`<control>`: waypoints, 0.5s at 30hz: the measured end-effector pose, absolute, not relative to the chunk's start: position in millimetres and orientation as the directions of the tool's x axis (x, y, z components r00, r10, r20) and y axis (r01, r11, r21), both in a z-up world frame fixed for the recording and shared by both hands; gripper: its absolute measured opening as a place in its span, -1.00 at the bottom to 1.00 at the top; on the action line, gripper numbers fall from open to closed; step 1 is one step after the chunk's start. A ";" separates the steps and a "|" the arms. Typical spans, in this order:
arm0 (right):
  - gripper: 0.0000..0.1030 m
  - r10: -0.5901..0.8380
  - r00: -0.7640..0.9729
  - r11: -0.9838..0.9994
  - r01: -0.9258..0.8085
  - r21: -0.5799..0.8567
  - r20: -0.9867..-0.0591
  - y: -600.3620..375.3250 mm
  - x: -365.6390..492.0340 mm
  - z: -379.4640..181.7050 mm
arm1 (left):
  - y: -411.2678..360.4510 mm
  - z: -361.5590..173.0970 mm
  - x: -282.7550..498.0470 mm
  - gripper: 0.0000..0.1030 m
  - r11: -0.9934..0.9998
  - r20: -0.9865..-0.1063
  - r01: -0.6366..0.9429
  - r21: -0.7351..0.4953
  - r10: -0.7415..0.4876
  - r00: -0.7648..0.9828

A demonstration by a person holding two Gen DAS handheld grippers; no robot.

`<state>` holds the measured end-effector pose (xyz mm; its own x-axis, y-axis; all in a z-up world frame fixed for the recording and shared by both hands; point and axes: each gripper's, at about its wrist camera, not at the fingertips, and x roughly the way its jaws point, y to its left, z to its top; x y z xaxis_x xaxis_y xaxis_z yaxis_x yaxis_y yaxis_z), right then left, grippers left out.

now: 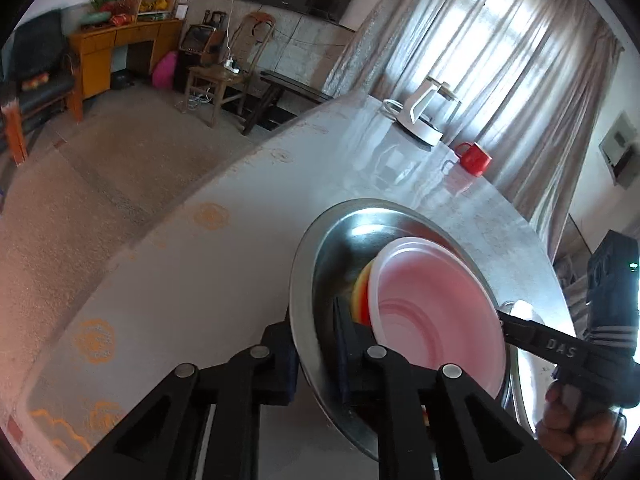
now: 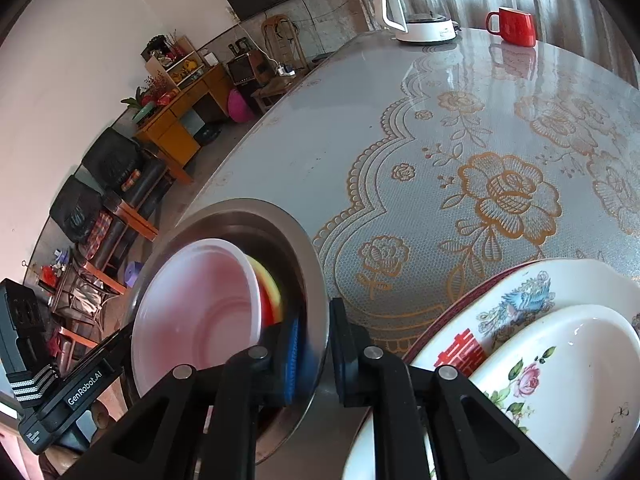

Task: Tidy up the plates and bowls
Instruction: 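Grasp the rim of the steel basin with the left gripper, then lift the steel basin with the left gripper and carry it over the plate stack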

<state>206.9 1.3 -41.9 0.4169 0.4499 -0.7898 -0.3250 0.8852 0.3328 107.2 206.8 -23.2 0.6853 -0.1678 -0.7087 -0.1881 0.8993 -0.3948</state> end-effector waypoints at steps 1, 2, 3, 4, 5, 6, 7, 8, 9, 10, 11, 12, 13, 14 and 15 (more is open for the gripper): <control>-0.77 0.445 0.420 0.888 -0.321 0.329 -0.791 1.4 204.8 -40.9 | 206.1 -23.6 105.6 -0.73 0.900 -0.706 -0.182 -0.396 -0.172 0.687; -0.77 0.427 0.432 0.896 -0.321 0.307 -0.794 3.6 203.1 -39.5 | 206.4 -23.7 104.4 -0.73 0.898 -0.702 -0.179 -0.402 -0.177 0.689; -0.77 0.421 0.441 0.898 -0.325 0.296 -0.793 3.9 201.2 -39.0 | 207.2 -24.0 103.8 -0.74 0.891 -0.701 -0.178 -0.418 -0.192 0.686; -0.78 0.425 0.439 0.897 -0.323 0.301 -0.792 2.9 201.5 -39.0 | 208.3 -24.3 103.2 -0.74 0.881 -0.701 -0.180 -0.438 -0.210 0.682; -0.78 0.426 0.438 0.897 -0.316 0.307 -0.792 -0.2 203.2 -39.1 | 208.5 -24.2 102.2 -0.74 0.874 -0.701 -0.186 -0.449 -0.216 0.680; -0.78 0.420 0.443 0.901 -0.310 0.304 -0.792 -1.2 202.0 -38.1 | 207.8 -23.4 100.2 -0.74 0.874 -0.699 -0.186 -0.449 -0.214 0.682; -0.78 0.422 0.450 0.900 -0.311 0.305 -0.787 -2.2 200.8 -36.4 | 206.4 -22.3 98.9 -0.74 0.876 -0.696 -0.182 -0.447 -0.213 0.686; -0.78 0.424 0.456 0.899 -0.312 0.306 -0.783 -3.2 199.6 -34.6 | 205.0 -20.7 98.0 -0.74 0.876 -0.693 -0.179 -0.447 -0.213 0.688; -0.78 0.426 0.459 0.899 -0.313 0.307 -0.779 -4.6 198.9 -33.4 | 204.0 -18.8 97.1 -0.74 0.877 -0.691 -0.176 -0.447 -0.213 0.691; -0.78 0.429 0.461 0.898 -0.314 0.310 -0.776 -5.5 199.7 -32.0 | 202.8 -16.1 96.0 -0.74 0.880 -0.686 -0.171 -0.444 -0.211 0.696; -0.78 0.431 0.463 0.897 -0.313 0.311 -0.774 -6.7 199.5 -31.2 | 201.2 -13.3 94.9 -0.74 0.884 -0.682 -0.167 -0.437 -0.204 0.702; -0.78 0.431 0.466 0.897 -0.313 0.312 -0.773 -7.6 198.9 -30.2 | 201.0 -10.8 93.3 -0.74 0.886 -0.678 -0.164 -0.434 -0.201 0.707; -0.78 0.437 0.467 0.895 -0.314 0.318 -0.769 -8.8 198.3 -29.8 | 200.8 -8.0 92.1 -0.74 0.886 -0.674 -0.161 -0.434 -0.201 0.711; -0.78 0.441 0.469 0.893 -0.313 0.323 -0.765 -9.6 197.6 -28.9 | 201.0 -6.5 92.1 -0.74 0.886 -0.671 -0.159 -0.435 -0.202 0.714; -0.78 0.444 0.471 0.892 -0.314 0.325 -0.762 -10.1 196.7 -27.7 | 200.8 -4.3 91.5 -0.74 0.886 -0.667 -0.156 -0.436 -0.202 0.717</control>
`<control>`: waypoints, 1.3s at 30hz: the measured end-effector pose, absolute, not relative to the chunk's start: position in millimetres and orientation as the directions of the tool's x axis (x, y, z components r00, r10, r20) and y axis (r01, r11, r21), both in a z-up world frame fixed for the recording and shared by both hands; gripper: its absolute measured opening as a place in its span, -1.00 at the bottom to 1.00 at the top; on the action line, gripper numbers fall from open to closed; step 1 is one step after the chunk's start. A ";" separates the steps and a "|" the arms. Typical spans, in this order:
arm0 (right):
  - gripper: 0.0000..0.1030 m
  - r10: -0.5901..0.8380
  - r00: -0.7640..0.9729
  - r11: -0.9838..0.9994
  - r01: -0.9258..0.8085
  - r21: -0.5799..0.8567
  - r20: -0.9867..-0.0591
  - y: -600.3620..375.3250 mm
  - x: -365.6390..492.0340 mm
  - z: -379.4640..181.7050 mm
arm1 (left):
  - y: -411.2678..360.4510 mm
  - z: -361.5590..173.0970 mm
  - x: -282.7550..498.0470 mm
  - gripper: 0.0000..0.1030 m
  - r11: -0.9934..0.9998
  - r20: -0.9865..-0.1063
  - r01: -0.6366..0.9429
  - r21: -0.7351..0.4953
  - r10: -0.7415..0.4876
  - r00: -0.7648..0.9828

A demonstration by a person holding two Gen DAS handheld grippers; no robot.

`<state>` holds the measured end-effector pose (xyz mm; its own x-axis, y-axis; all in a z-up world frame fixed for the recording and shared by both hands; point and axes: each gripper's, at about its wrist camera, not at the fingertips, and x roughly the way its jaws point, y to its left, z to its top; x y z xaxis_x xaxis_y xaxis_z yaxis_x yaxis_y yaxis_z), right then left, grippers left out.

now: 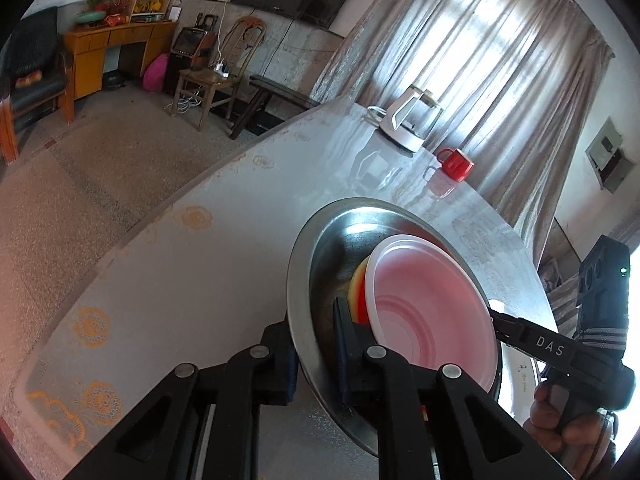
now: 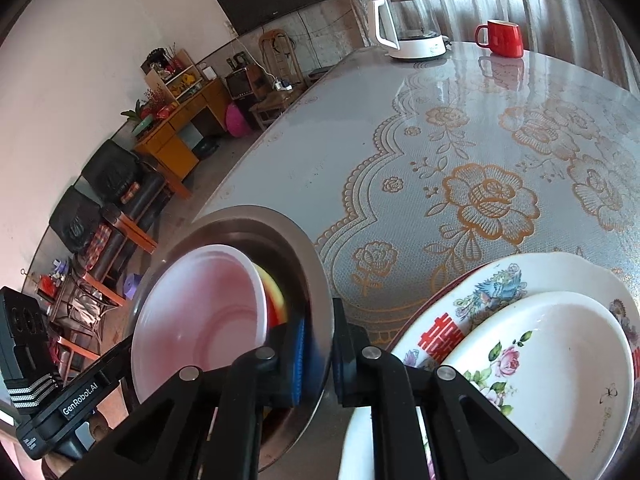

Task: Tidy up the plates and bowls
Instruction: 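Lift the steel basin with the left gripper and carry it over the plate stack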

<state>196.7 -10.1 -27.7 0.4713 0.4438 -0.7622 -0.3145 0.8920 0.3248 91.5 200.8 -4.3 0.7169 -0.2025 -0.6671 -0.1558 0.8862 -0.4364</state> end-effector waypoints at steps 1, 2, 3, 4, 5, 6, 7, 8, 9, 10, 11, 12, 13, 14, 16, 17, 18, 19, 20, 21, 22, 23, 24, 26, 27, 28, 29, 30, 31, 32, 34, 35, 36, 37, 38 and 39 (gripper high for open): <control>-0.78 0.446 0.474 0.891 -0.316 0.326 -0.759 -10.8 195.6 -26.2 | 199.9 -1.1 90.5 -0.74 0.888 -0.662 -0.151 -0.435 -0.201 0.722; -0.78 0.448 0.478 0.890 -0.318 0.327 -0.755 -11.6 194.5 -24.5 | 199.0 1.4 89.8 -0.74 0.890 -0.658 -0.147 -0.432 -0.200 0.726; -0.78 0.451 0.483 0.889 -0.319 0.328 -0.751 -12.9 192.9 -22.5 | 198.2 3.9 88.8 -0.74 0.892 -0.654 -0.142 -0.430 -0.199 0.730; -0.78 0.453 0.487 0.888 -0.320 0.330 -0.746 -13.2 191.5 -20.3 | 197.5 6.7 87.7 -0.74 0.893 -0.650 -0.136 -0.429 -0.200 0.734; -0.78 0.456 0.493 0.887 -0.320 0.333 -0.741 -15.0 189.8 -18.1 | 196.3 9.4 86.9 -0.74 0.894 -0.646 -0.130 -0.428 -0.202 0.736; -0.78 0.458 0.499 0.887 -0.320 0.334 -0.736 -17.1 188.0 -15.5 | 194.5 12.3 86.4 -0.74 0.896 -0.642 -0.123 -0.426 -0.204 0.739; -0.78 0.458 0.505 0.886 -0.320 0.334 -0.732 -19.6 186.6 -14.2 | 193.7 14.7 85.4 -0.74 0.898 -0.639 -0.116 -0.425 -0.207 0.741; -0.78 0.459 0.512 0.886 -0.320 0.335 -0.726 -22.1 184.5 -11.5 | 191.8 17.5 84.4 -0.74 0.899 -0.634 -0.107 -0.424 -0.211 0.744; -0.78 0.459 0.519 0.887 -0.318 0.336 -0.721 -25.7 182.1 -9.1 | 189.9 19.7 83.6 -0.74 0.900 -0.630 -0.098 -0.424 -0.215 0.746; -0.78 0.459 0.526 0.887 -0.317 0.336 -0.716 -30.8 179.3 -6.9 | 187.7 22.1 82.7 -0.74 0.901 -0.626 -0.089 -0.424 -0.221 0.748; -0.78 0.458 0.535 0.888 -0.314 0.336 -0.710 -34.4 176.7 -4.2 | 184.8 24.3 82.3 -0.74 0.902 -0.623 -0.079 -0.424 -0.227 0.749; -0.78 0.455 0.543 0.890 -0.311 0.335 -0.705 -38.2 173.7 -1.6 | 181.7 26.9 82.1 -0.74 0.903 -0.620 -0.068 -0.424 -0.234 0.749; -0.78 0.452 0.551 0.891 -0.307 0.333 -0.702 -41.4 170.3 1.2 | 178.1 28.7 82.4 -0.74 0.904 -0.618 -0.057 -0.424 -0.242 0.748; -0.78 0.449 0.559 0.893 -0.302 0.333 -0.698 -46.1 167.8 3.4 | 174.8 30.4 82.5 -0.74 0.904 -0.615 -0.047 -0.425 -0.250 0.747; -0.78 0.441 0.573 0.897 -0.289 0.333 -0.691 -55.7 163.1 8.1 | 166.8 33.5 83.0 -0.74 0.904 -0.608 -0.023 -0.428 -0.269 0.747; -0.78 0.437 0.580 0.899 -0.283 0.333 -0.687 -59.6 160.6 10.2 | 163.3 34.6 82.7 -0.74 0.905 -0.606 -0.013 -0.426 -0.275 0.746; -0.78 0.433 0.587 0.901 -0.276 0.334 -0.684 -64.8 158.0 11.7 | 158.6 36.0 82.7 -0.74 0.905 -0.605 -0.003 -0.425 -0.282 0.745; -0.78 0.430 0.592 0.903 -0.268 0.336 -0.682 -68.3 155.6 13.8 | 153.7 36.8 82.8 -0.74 0.906 -0.605 0.008 -0.422 -0.288 0.742; -0.78 0.423 0.599 0.906 -0.259 0.335 -0.680 -72.6 153.3 15.7 | 148.9 37.3 83.1 -0.74 0.906 -0.606 0.015 -0.422 -0.295 0.739; -0.78 0.416 0.605 0.909 -0.250 0.334 -0.679 -77.7 151.2 17.1 | 144.9 37.8 83.2 -0.74 0.905 -0.606 0.022 -0.425 -0.303 0.735; -0.78 0.411 0.610 0.911 -0.244 0.333 -0.677 -81.0 150.4 19.4 | 141.0 38.3 82.7 -0.75 0.903 -0.606 0.030 -0.428 -0.312 0.732; -0.78 0.406 0.617 0.913 -0.236 0.333 -0.675 -86.1 148.8 20.7 | 136.7 38.7 81.8 -0.75 0.903 -0.606 0.040 -0.428 -0.319 0.729; -0.78 0.401 0.621 0.914 -0.228 0.335 -0.673 -90.9 147.1 21.0 | 131.7 39.4 81.4 -0.75 0.904 -0.606 0.050 -0.425 -0.325 0.726; -0.78 0.391 0.630 0.917 -0.210 0.338 -0.671 -101.2 142.9 21.8 | 121.5 39.9 83.0 -0.75 0.904 -0.607 0.070 -0.421 -0.338 0.719; -0.78 0.385 0.635 0.919 -0.202 0.338 -0.670 -105.4 139.9 22.4 | 117.5 40.4 83.0 -0.75 0.904 -0.608 0.079 -0.421 -0.345 0.715; -0.78 0.379 0.639 0.921 -0.193 0.337 -0.669 -111.0 137.7 21.6 | 112.3 40.3 84.2 -0.75 0.903 -0.610 0.088 -0.420 -0.353 0.710; -0.78 0.372 0.643 0.923 -0.183 0.338 -0.669 -116.2 135.4 21.3 | 107.3 39.9 84.5 -0.75 0.903 -0.612 0.097 -0.419 -0.360 0.704; -0.78 0.365 0.647 0.925 -0.173 0.338 -0.670 -121.2 133.1 20.9 | 102.9 39.2 84.8 -0.75 0.902 -0.614 0.105 -0.418 -0.366 0.699; -0.78 0.359 0.650 0.927 -0.163 0.338 -0.670 -125.0 131.8 20.4 | 98.3 38.4 85.2 -0.75 0.902 -0.617 0.112 -0.417 -0.372 0.694; -0.78 0.352 0.652 0.928 -0.152 0.339 -0.671 -129.9 129.8 19.6 | 93.4 37.7 85.7 -0.75 0.901 -0.619 0.120 -0.416 -0.377 0.688; -0.78 0.341 0.657 0.930 -0.133 0.342 -0.673 -140.2 126.8 17.7 | 84.7 37.0 86.6 -0.74 0.900 -0.623 0.136 -0.415 -0.389 0.679; -0.78 0.335 0.659 0.931 -0.123 0.343 -0.674 -144.6 125.2 17.4 | 81.3 36.5 87.8 -0.74 0.899 -0.625 0.143 -0.414 -0.395 0.674; -0.78 0.329 0.662 0.932 -0.116 0.342 -0.674 -148.5 123.9 17.0 | 76.7 35.7 90.6 -0.74 0.899 -0.629 0.148 -0.412 -0.399 0.667; -0.78 0.325 0.663 0.933 -0.109 0.343 -0.674 -152.2 122.5 16.6 | 72.2 35.7 91.1 -0.74 0.899 -0.633 0.156 -0.409 -0.403 0.661; -0.78 0.323 0.664 0.932 -0.101 0.347 -0.674 -156.7 121.2 15.8 | 67.9 36.0 91.7 -0.74 0.899 -0.635 0.163 -0.405 -0.405 0.658; -0.78 0.319 0.666 0.932 -0.093 0.349 -0.674 -160.5 119.2 15.6 | 63.9 36.6 92.2 -0.74 0.899 -0.635 0.171 -0.403 -0.409 0.656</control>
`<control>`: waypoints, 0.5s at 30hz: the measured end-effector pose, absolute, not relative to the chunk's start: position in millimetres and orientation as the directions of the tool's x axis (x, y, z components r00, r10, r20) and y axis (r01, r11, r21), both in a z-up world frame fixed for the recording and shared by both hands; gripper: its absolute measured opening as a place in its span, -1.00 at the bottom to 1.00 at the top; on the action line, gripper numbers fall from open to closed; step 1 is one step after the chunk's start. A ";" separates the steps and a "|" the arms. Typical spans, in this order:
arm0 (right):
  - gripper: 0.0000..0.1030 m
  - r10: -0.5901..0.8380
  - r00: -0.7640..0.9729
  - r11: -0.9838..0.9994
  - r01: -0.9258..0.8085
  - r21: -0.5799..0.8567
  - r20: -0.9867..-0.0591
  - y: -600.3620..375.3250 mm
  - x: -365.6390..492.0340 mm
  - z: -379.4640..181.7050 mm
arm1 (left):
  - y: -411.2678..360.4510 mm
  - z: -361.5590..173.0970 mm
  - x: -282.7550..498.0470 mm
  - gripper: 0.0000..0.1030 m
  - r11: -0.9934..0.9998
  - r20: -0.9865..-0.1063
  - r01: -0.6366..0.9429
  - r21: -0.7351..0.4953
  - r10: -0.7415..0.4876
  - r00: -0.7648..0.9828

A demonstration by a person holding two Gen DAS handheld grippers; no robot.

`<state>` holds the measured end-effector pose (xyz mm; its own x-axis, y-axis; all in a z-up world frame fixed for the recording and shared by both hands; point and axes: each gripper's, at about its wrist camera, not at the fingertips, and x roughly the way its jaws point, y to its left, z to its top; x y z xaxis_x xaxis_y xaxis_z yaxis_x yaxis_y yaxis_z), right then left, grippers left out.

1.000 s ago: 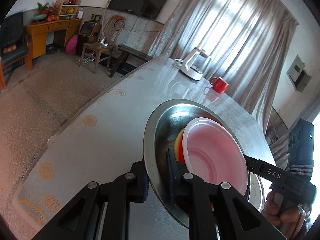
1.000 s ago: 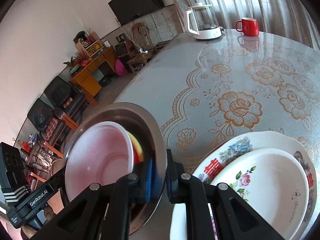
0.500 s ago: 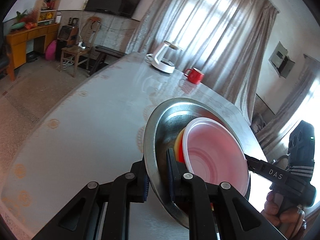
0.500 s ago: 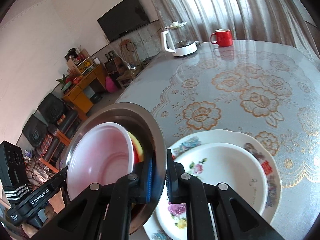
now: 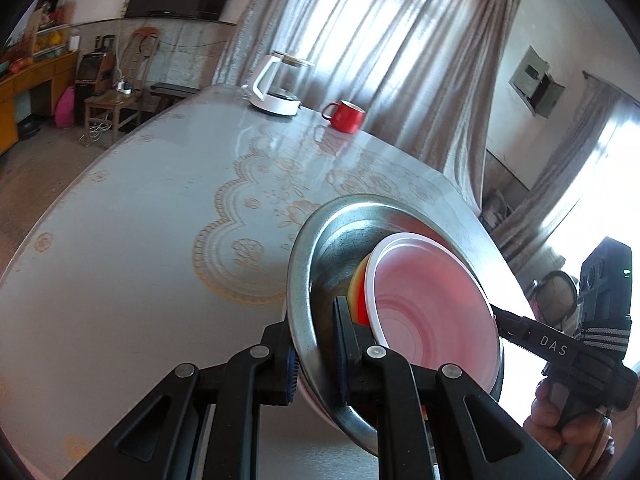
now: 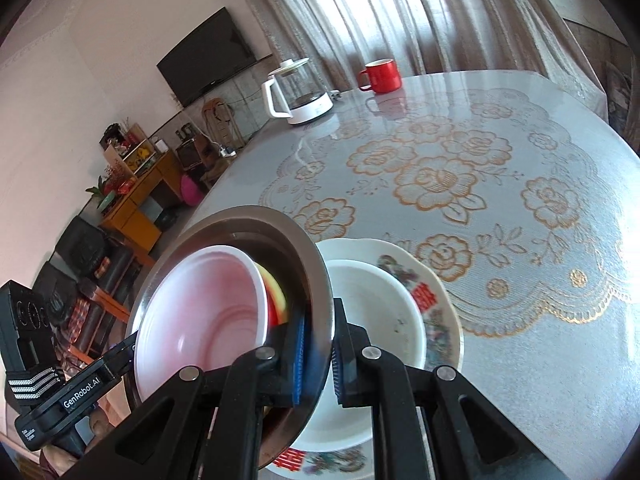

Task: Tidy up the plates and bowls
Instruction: 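Lift the steel basin with the left gripper and carry it over the plate stack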

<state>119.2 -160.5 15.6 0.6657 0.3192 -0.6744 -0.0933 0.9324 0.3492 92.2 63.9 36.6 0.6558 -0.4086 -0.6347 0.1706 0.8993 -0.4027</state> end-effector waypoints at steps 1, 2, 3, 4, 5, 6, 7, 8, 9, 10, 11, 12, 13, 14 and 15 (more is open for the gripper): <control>-0.78 0.315 0.667 0.933 -0.087 0.349 -0.675 -163.6 118.2 15.5 | 60.1 37.2 93.4 -0.74 0.899 -0.635 0.176 -0.401 -0.411 0.654; -0.78 0.311 0.669 0.933 -0.081 0.349 -0.675 -166.7 117.0 15.7 | 56.9 38.0 93.8 -0.74 0.899 -0.636 0.184 -0.398 -0.415 0.651; -0.78 0.307 0.670 0.934 -0.076 0.349 -0.676 -169.6 115.8 15.6 | 54.5 38.8 94.3 -0.74 0.899 -0.636 0.192 -0.395 -0.418 0.649; -0.78 0.304 0.670 0.935 -0.072 0.348 -0.678 -172.2 114.4 15.3 | 52.0 39.6 94.1 -0.74 0.899 -0.636 0.200 -0.391 -0.421 0.647; -0.78 0.299 0.670 0.936 -0.066 0.346 -0.680 -174.9 113.6 15.2 | 50.2 39.9 94.2 -0.74 0.899 -0.637 0.207 -0.387 -0.422 0.645; -0.78 0.295 0.670 0.937 -0.062 0.344 -0.682 -177.0 112.9 15.2 | 48.6 39.9 93.9 -0.74 0.898 -0.638 0.212 -0.385 -0.425 0.643; -0.78 0.293 0.669 0.937 -0.058 0.345 -0.683 -178.9 112.7 15.5 | 47.3 39.7 94.2 -0.74 0.898 -0.639 0.215 -0.385 -0.427 0.640; -0.78 0.292 0.669 0.936 -0.054 0.347 -0.684 -180.9 110.7 16.0 | 46.9 38.8 95.8 -0.74 0.897 -0.641 0.216 -0.385 -0.428 0.637; -0.78 0.291 0.667 0.936 -0.051 0.347 -0.686 -182.2 110.3 15.2 | 45.9 37.2 97.7 -0.74 0.896 -0.645 0.216 -0.387 -0.431 0.631; -0.78 0.289 0.666 0.936 -0.048 0.347 -0.688 -183.1 110.0 13.8 | 44.8 35.1 101.0 -0.74 0.894 -0.650 0.215 -0.393 -0.435 0.623; -0.78 0.285 0.666 0.937 -0.042 0.347 -0.689 -183.9 110.0 12.7 | 46.2 33.5 105.0 -0.74 0.893 -0.655 0.215 -0.396 -0.439 0.616; -0.78 0.280 0.665 0.938 -0.034 0.346 -0.692 -185.3 110.8 11.1 | 44.7 32.3 107.5 -0.74 0.892 -0.658 0.215 -0.398 -0.440 0.611; -0.78 0.274 0.663 0.939 -0.026 0.344 -0.697 -186.5 111.8 9.6 | 42.7 31.0 109.2 -0.74 0.893 -0.660 0.217 -0.395 -0.440 0.609; -0.78 0.268 0.662 0.940 -0.019 0.342 -0.700 -188.1 112.4 8.3 | 40.5 30.0 110.4 -0.74 0.894 -0.663 0.222 -0.389 -0.439 0.607; -0.78 0.264 0.661 0.941 -0.015 0.339 -0.703 -189.5 112.9 7.2 | 38.2 28.2 111.5 -0.74 0.896 -0.667 0.225 -0.383 -0.437 0.603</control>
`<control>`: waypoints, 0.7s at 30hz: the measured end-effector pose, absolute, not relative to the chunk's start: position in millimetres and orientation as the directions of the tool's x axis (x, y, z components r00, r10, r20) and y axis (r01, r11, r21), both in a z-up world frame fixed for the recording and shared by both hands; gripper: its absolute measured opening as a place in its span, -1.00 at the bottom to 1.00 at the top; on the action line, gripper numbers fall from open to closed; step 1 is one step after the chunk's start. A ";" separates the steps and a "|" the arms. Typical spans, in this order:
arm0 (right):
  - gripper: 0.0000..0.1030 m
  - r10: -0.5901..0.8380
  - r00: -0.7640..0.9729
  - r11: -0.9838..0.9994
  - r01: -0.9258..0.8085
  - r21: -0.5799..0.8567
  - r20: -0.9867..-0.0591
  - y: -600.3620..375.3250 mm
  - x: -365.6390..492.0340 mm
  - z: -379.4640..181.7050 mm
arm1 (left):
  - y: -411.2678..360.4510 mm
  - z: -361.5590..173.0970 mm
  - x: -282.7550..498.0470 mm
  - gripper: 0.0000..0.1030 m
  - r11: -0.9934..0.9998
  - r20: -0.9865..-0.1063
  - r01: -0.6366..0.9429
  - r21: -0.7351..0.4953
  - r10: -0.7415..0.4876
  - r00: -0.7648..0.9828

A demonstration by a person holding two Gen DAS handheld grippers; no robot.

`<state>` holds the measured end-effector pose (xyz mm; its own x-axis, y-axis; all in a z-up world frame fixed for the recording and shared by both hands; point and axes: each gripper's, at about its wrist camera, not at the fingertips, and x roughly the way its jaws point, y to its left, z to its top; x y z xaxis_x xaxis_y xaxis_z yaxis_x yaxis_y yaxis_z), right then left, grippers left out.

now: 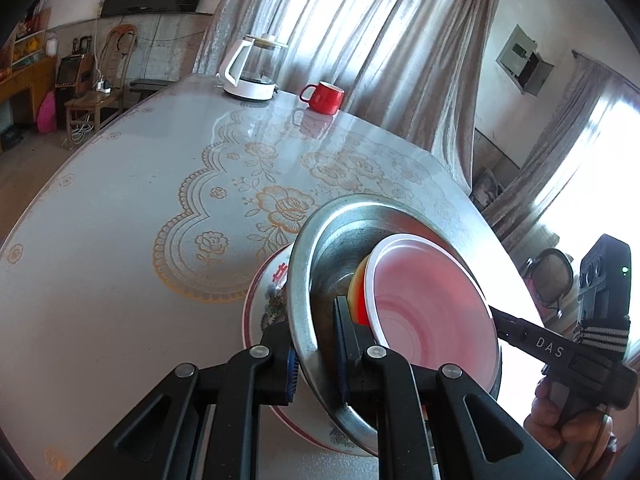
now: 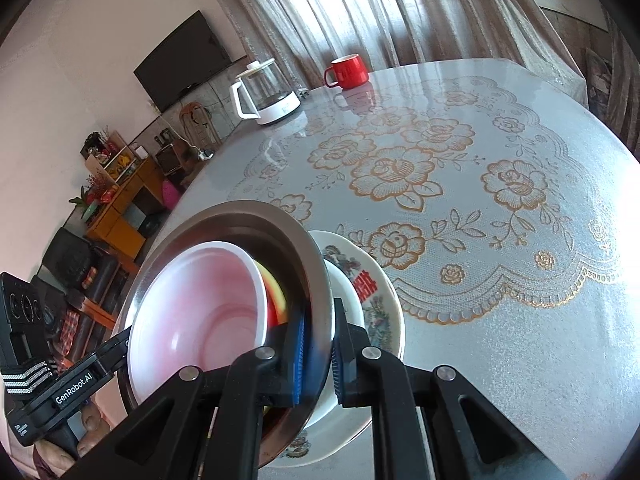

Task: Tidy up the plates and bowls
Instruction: 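Lift the steel basin with the left gripper and carry it over the plate stack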

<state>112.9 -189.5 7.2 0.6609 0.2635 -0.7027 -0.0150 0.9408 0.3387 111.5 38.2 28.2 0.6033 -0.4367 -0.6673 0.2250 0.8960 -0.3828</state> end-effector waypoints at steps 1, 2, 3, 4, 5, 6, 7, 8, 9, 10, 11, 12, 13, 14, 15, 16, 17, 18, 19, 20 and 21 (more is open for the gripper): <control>-0.78 0.261 0.659 0.941 -0.011 0.338 -0.706 -190.7 113.2 5.8 | 36.9 25.4 112.4 -0.73 0.897 -0.674 0.226 -0.379 -0.435 0.598; -0.78 0.259 0.654 0.941 -0.005 0.339 -0.711 -192.8 114.1 3.4 | 35.3 22.0 113.3 -0.73 0.898 -0.683 0.225 -0.377 -0.434 0.588; -0.78 0.256 0.648 0.942 0.001 0.336 -0.717 -193.7 114.8 1.5 | 34.1 19.5 114.8 -0.72 0.898 -0.686 0.223 -0.379 -0.435 0.583; -0.78 0.250 0.643 0.944 0.006 0.330 -0.724 -193.9 115.5 -0.9 | 33.5 17.5 115.0 -0.72 0.898 -0.688 0.225 -0.377 -0.435 0.581; -0.78 0.245 0.642 0.945 0.009 0.326 -0.727 -194.0 115.2 -2.5 | 32.7 15.8 115.3 -0.72 0.898 -0.693 0.225 -0.378 -0.435 0.575; -0.78 0.240 0.642 0.947 0.011 0.321 -0.729 -194.2 115.0 -3.2 | 31.9 14.3 114.8 -0.72 0.898 -0.697 0.224 -0.378 -0.435 0.570; -0.78 0.235 0.641 0.948 0.014 0.317 -0.731 -194.7 115.4 -4.0 | 31.1 13.8 115.0 -0.71 0.898 -0.700 0.226 -0.377 -0.435 0.566; -0.78 0.232 0.640 0.949 0.015 0.314 -0.732 -195.1 115.7 -4.6 | 30.7 13.8 114.5 -0.71 0.899 -0.701 0.228 -0.374 -0.435 0.565; -0.78 0.231 0.639 0.950 0.017 0.313 -0.733 -195.9 116.2 -5.2 | 30.4 13.4 114.3 -0.71 0.900 -0.703 0.229 -0.371 -0.433 0.564; -0.78 0.232 0.638 0.949 0.017 0.314 -0.734 -196.6 116.2 -5.5 | 29.7 12.7 114.7 -0.71 0.901 -0.706 0.228 -0.368 -0.431 0.563; -0.78 0.233 0.637 0.949 0.018 0.316 -0.735 -197.2 115.9 -5.9 | 28.8 10.8 115.2 -0.71 0.903 -0.712 0.225 -0.366 -0.427 0.558; -0.77 0.231 0.636 0.949 0.020 0.315 -0.736 -197.9 116.3 -6.5 | 28.0 9.1 115.8 -0.71 0.905 -0.717 0.222 -0.363 -0.424 0.554; -0.77 0.229 0.632 0.949 0.023 0.314 -0.740 -198.4 117.1 -8.0 | 26.7 7.6 116.1 -0.71 0.909 -0.722 0.218 -0.356 -0.416 0.553; -0.77 0.228 0.628 0.949 0.028 0.314 -0.744 -199.2 117.9 -10.1 | 25.9 7.3 114.7 -0.70 0.911 -0.722 0.218 -0.351 -0.412 0.556; -0.77 0.228 0.625 0.948 0.031 0.315 -0.746 -199.3 118.0 -11.2 | 26.0 6.7 114.5 -0.70 0.913 -0.722 0.218 -0.344 -0.406 0.561; -0.77 0.226 0.623 0.949 0.033 0.314 -0.749 -199.4 118.1 -12.7 | 25.5 6.8 114.7 -0.70 0.914 -0.723 0.218 -0.341 -0.403 0.561; -0.77 0.230 0.624 0.948 0.031 0.317 -0.747 -199.7 117.9 -13.4 | 25.1 6.5 115.3 -0.70 0.915 -0.725 0.216 -0.341 -0.402 0.559; -0.77 0.230 0.625 0.948 0.031 0.318 -0.746 -199.8 118.0 -13.7 | 24.6 6.3 115.9 -0.70 0.916 -0.727 0.214 -0.338 -0.399 0.559; -0.77 0.230 0.625 0.947 0.032 0.319 -0.746 -200.0 118.3 -13.7 | 24.0 6.3 115.7 -0.70 0.918 -0.728 0.213 -0.334 -0.395 0.561; -0.77 0.230 0.625 0.947 0.032 0.318 -0.746 -200.1 118.4 -13.8 | 23.5 6.2 115.7 -0.69 0.920 -0.728 0.213 -0.329 -0.391 0.564; -0.77 0.230 0.626 0.947 0.032 0.319 -0.745 -199.9 118.4 -13.9 | 23.0 6.1 114.9 -0.69 0.922 -0.728 0.212 -0.324 -0.386 0.566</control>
